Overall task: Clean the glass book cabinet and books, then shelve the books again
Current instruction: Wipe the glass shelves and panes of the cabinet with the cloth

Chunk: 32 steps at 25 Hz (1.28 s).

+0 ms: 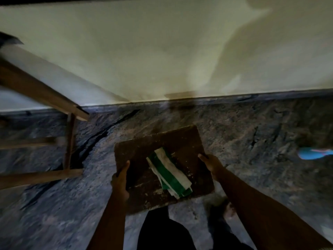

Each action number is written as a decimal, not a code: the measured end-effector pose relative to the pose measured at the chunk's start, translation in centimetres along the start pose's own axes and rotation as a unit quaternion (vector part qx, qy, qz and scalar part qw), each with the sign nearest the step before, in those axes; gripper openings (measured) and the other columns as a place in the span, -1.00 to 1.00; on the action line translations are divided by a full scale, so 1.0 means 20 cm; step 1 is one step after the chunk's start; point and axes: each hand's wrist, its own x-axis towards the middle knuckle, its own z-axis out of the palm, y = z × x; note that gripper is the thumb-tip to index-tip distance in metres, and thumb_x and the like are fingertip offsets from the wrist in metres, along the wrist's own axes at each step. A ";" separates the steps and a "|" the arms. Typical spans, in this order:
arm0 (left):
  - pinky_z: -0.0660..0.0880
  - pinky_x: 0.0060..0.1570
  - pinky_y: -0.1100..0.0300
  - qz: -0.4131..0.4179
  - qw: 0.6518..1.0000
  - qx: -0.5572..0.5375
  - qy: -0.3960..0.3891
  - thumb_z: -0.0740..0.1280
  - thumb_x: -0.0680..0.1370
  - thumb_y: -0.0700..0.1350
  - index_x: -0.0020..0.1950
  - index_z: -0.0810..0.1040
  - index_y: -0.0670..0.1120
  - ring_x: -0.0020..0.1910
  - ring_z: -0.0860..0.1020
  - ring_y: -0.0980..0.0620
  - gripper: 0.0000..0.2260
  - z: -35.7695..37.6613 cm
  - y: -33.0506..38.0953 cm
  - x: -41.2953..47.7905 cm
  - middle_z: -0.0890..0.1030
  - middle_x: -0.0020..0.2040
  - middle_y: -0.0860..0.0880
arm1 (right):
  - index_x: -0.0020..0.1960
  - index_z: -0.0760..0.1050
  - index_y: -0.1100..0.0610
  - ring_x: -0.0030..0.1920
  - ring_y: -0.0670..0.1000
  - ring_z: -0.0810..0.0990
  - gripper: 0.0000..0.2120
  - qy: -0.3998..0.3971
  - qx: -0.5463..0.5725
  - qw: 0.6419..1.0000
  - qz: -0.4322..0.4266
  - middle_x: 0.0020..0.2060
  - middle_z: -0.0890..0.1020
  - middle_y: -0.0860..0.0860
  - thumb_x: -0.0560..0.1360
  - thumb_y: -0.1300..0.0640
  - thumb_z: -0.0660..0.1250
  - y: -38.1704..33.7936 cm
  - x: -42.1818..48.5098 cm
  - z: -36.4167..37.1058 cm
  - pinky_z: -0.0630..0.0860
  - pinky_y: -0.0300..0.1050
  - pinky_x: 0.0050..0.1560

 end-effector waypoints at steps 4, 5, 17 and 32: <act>0.49 0.12 -0.16 0.032 0.999 -0.001 -0.031 0.54 0.21 0.24 0.33 0.45 -0.13 0.13 0.54 -0.24 -0.20 0.48 -0.09 -0.54 0.53 0.22 -0.22 | 0.14 0.52 0.30 0.10 0.25 0.54 -0.63 0.030 0.020 0.999 -0.010 0.09 0.58 0.26 0.55 0.00 0.25 0.21 -0.09 -0.55 0.43 0.18 0.20; 0.49 0.10 -0.16 0.040 0.998 0.002 -0.045 0.55 0.13 0.27 0.36 0.43 -0.11 0.14 0.53 -0.24 -0.10 0.61 -0.13 -0.60 0.52 0.25 -0.21 | 0.16 0.51 0.30 0.11 0.25 0.54 -0.63 0.032 0.022 0.999 -0.016 0.10 0.57 0.26 0.56 0.01 0.24 0.26 -0.10 -0.71 0.43 0.17 0.20; 0.46 0.12 -0.24 0.049 0.984 0.095 -0.140 0.62 -0.28 0.20 0.28 0.50 -0.09 0.09 0.56 -0.26 0.14 2.10 -0.50 -1.06 0.57 0.17 -0.22 | 0.28 0.45 0.25 0.12 0.20 0.54 -0.63 0.142 -0.008 0.989 -0.041 0.13 0.57 0.25 0.61 0.04 0.14 0.47 0.08 -2.32 0.40 -0.07 0.07; 0.47 0.11 -0.06 0.100 0.986 0.097 -0.086 0.54 0.31 0.06 0.31 0.46 -0.18 0.13 0.54 -0.23 -0.35 3.15 -0.69 -1.15 0.54 0.20 -0.21 | 0.26 0.46 0.27 0.11 0.24 0.55 -0.64 0.129 0.042 0.990 -0.032 0.13 0.57 0.24 0.57 0.05 0.23 0.43 0.82 -3.15 0.47 0.11 0.17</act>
